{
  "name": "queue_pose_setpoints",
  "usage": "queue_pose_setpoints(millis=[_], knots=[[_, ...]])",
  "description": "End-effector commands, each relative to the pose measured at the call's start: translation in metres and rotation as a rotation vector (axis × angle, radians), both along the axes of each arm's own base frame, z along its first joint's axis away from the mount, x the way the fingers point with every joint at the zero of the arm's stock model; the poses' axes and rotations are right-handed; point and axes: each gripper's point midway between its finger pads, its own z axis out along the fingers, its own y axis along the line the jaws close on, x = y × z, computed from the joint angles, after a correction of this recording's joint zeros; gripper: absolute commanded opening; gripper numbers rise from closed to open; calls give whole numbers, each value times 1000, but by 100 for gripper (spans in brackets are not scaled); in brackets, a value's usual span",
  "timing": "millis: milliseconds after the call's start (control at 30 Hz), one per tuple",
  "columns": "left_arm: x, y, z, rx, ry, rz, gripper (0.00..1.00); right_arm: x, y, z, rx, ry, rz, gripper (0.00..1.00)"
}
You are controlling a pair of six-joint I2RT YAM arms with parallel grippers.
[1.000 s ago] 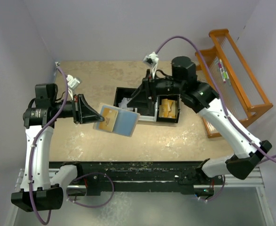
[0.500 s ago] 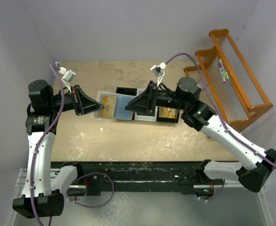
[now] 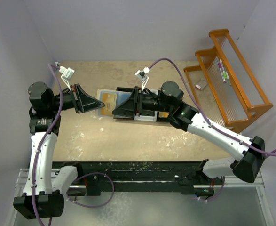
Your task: Take the credit cards out of the card holder
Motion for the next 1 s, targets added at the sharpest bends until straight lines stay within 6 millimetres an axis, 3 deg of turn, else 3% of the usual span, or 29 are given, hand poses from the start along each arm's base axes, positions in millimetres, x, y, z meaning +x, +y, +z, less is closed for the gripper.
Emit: queue_pose_setpoints(millis=[0,600,800,900,967], knots=[[-14,-2,22,-20,-82,-18,0,0,-6,20,39,-27,-25,48],[-27,-5,28,-75,-23,-27,0,5,-5,34,40,-60,9,45],[-30,-5,27,-96,0,-31,0,-7,3,40,109,-45,127,31],[-31,-5,27,-96,3,-35,0,-15,0,45,147,-58,165,21],[-32,-6,27,-98,13,-40,0,-22,-3,47,159,-71,197,19]])
